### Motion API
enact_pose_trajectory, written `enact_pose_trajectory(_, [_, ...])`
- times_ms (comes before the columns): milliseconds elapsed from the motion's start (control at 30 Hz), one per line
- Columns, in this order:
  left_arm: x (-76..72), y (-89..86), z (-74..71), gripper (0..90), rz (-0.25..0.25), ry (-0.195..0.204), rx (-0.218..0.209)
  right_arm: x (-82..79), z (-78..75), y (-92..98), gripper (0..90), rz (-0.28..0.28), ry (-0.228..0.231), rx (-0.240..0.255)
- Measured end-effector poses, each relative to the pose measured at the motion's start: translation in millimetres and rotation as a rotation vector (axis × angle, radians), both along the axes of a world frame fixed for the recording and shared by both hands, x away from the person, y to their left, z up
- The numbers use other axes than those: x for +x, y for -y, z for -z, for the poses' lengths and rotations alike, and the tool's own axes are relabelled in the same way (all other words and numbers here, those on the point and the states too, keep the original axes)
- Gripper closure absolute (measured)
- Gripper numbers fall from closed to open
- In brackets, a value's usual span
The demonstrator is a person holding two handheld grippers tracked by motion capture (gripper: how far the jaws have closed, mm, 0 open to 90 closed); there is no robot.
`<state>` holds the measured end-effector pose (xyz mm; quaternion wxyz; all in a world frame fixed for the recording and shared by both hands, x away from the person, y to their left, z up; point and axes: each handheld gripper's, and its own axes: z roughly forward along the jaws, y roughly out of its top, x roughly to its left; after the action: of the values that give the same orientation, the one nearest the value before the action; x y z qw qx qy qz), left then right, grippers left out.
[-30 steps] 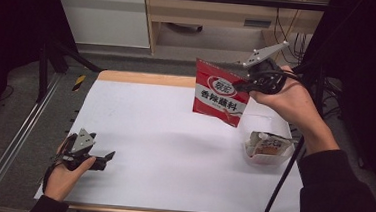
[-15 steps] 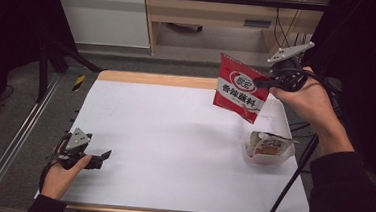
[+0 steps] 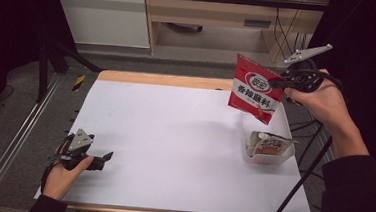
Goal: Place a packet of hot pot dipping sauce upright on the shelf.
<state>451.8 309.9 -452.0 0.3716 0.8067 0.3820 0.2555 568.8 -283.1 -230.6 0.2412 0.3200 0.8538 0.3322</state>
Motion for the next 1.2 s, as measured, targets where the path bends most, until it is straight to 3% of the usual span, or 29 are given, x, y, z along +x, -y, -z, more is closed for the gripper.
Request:
enact_pose_trajectory(400, [-0.3,0.8,0.3,6.9,0.006,-0.004,0.005,-2.8,6.4,23.0,89.6,0.008,-0.014,-0.005])
enact_pose_trajectory(1200, [-0.5,1.5,0.7,6.9,0.004,-0.005,0.003,-4.4,18.6,47.0,89.6,0.043,-0.021,0.003])
